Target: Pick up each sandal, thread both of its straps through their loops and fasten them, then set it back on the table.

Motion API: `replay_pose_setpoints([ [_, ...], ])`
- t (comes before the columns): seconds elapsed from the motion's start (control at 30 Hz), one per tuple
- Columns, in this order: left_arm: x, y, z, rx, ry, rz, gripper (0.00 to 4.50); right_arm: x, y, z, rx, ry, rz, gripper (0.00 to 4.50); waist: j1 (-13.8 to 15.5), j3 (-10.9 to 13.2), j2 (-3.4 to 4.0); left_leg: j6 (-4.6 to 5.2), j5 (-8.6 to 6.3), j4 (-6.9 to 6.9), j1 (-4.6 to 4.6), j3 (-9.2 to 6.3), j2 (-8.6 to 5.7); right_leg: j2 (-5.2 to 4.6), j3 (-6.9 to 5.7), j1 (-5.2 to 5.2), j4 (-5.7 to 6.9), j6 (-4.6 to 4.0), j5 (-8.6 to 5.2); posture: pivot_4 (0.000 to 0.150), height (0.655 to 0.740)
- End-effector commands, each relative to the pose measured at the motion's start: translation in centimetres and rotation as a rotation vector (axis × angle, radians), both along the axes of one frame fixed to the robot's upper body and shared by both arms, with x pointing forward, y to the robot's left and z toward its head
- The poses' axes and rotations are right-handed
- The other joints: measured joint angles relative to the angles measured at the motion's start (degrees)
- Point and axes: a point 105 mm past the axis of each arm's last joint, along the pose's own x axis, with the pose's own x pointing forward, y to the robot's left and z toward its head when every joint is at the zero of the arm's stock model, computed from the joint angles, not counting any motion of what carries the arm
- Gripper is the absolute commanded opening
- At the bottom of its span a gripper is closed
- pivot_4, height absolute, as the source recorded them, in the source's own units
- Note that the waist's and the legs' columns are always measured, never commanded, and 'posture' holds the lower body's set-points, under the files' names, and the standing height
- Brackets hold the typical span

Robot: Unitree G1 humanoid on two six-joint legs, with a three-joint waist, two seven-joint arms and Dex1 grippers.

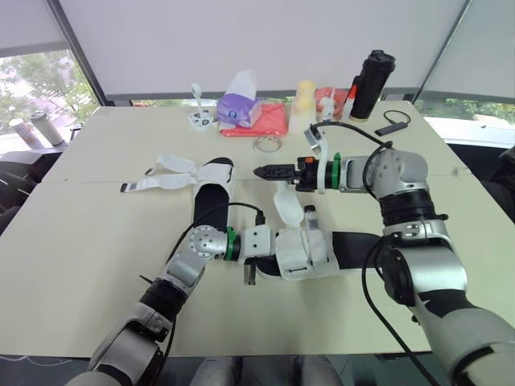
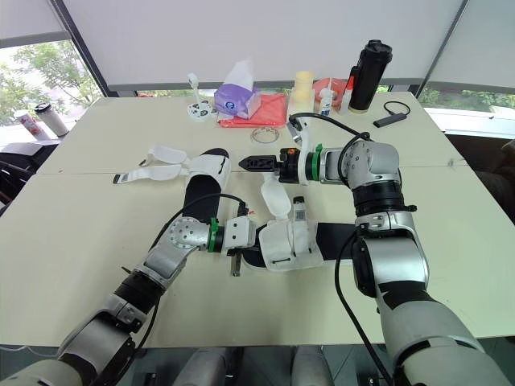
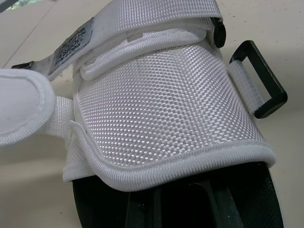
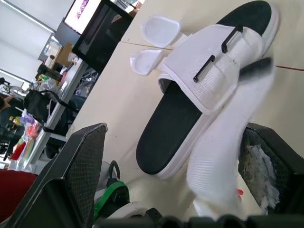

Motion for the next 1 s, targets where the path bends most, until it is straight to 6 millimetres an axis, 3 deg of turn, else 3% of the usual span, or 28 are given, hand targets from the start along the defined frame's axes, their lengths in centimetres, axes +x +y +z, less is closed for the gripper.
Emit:
replay_pose_setpoints([
  [0.03, -0.3, 0.5, -2.8, 0.095, 0.071, 0.022, 0.0, 0.0, 0.6, 2.4, 0.037, -0.068, 0.018, 3.81, 0.01, 0.0, 0.0, 0.0, 0.0, 0.0, 0.0, 0.0, 0.0, 0.0, 0.0, 0.0, 0.0, 0.0, 0.0, 0.15, 0.7296],
  [0.3, -0.2, 0.5, -2.8, 0.095, 0.071, 0.022, 0.0, -0.4, 0.8, 2.4, 0.045, -0.064, 0.033, 0.04, 0.03, 0.0, 0.0, 0.0, 0.0, 0.0, 0.0, 0.0, 0.0, 0.0, 0.0, 0.0, 0.0, 0.0, 0.0, 0.15, 0.7296],
  [0.53, -0.1, 0.4, -2.8, 0.096, 0.07, 0.021, 0.0, -0.5, 0.8, 2.3, 0.042, -0.071, 0.038, 0.04, 0.1, 0.0, 0.0, -0.01, 0.01, 0.01, 0.0, -0.01, -0.01, 0.0, 0.0, 0.01, 0.01, 0.0, 0.0, 0.15, 0.7296],
  [0.6, -0.1, 0.4, -2.8, 0.095, 0.069, 0.019, 0.0, -1.1, 0.3, 3.1, 0.041, -0.145, 0.041, 0.04, 0.19, 0.0, 0.0, -0.01, 0.01, 0.01, 0.0, -0.01, -0.01, 0.0, 0.0, 0.01, 0.01, 0.01, 0.0, 0.15, 0.7296],
  [0.73, -0.1, 0.5, -2.8, 0.092, 0.075, 0.022, 0.0, -5.4, -1.0, 6.0, 0.046, -0.465, 0.112, 0.04, 0.51, 0.0, 0.0, -0.01, 0.01, 0.02, -0.05, -0.1, -0.02, -0.01, -0.01, -0.01, -0.01, 0.18, 0.09, 0.15, 0.7296],
  [0.9, 0.2, 0.7, -2.7, 0.07, 0.115, 0.042, 0.0, -9.9, -1.7, 4.4, -0.034, -0.633, 0.171, 0.04, 0.41, 0.0, 0.0, -0.01, 0.01, 0.02, -0.04, 0.0, 0.01, -0.01, 0.02, -0.02, 0.0, 0.2, 0.11, 0.15, 0.7296],
  [1.0, 0.3, 0.8, -2.5, 0.048, 0.144, 0.052, 0.0, -11.5, -1.8, 3.2, -0.073, -0.723, 0.173, 0.04, 0.38, 0.01, 0.0, -0.01, 0.0, 0.02, -0.05, 0.01, 0.03, -0.02, 0.02, 0.0, -0.05, 0.21, 0.1, 0.15, 0.7296],
])
